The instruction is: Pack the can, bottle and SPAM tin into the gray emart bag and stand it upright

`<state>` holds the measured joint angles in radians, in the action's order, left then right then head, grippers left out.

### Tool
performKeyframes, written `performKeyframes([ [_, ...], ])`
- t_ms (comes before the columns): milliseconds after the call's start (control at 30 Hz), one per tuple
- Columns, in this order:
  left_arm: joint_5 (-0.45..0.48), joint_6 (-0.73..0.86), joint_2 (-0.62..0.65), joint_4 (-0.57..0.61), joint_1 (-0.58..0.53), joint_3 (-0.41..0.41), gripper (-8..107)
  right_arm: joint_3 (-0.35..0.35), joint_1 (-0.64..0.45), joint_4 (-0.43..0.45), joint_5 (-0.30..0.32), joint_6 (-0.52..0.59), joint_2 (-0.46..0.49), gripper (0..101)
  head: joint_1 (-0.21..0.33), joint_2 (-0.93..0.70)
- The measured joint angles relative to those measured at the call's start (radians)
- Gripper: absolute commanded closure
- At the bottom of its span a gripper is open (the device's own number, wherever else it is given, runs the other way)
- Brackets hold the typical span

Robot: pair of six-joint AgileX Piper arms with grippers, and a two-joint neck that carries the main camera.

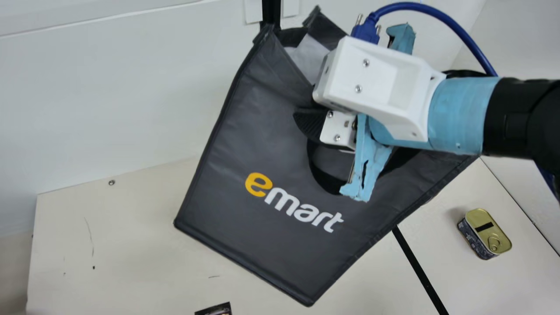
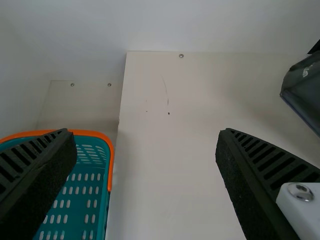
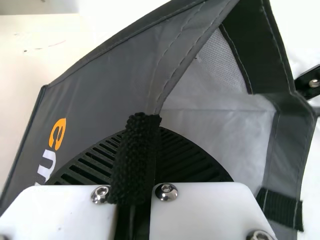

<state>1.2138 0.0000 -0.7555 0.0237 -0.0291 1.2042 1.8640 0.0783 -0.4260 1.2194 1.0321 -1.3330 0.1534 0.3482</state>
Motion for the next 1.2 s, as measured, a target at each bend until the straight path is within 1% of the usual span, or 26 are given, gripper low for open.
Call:
performKeyframes([
  [333, 0.000, 0.000, 0.000, 0.000, 0.000, 0.000, 9, -0.130, 0.080, 0.046, -0.002, -0.032, 0.064, 101, 0.000, 0.000],
  [467, 0.000, 0.000, 0.000, 0.000, 0.000, 0.000, 9, -0.172, 0.115, 0.060, -0.001, -0.056, 0.083, 101, 0.000, 0.000],
  [900, 0.000, 0.000, 0.000, 0.000, 0.000, 0.000, 9, -0.265, 0.226, 0.101, -0.002, -0.140, 0.130, 101, 0.000, 0.000],
  [1200, 0.000, 0.000, 0.000, 0.000, 0.000, 0.000, 9, -0.330, 0.322, 0.130, 0.000, -0.224, 0.172, 101, -0.002, -0.002],
])
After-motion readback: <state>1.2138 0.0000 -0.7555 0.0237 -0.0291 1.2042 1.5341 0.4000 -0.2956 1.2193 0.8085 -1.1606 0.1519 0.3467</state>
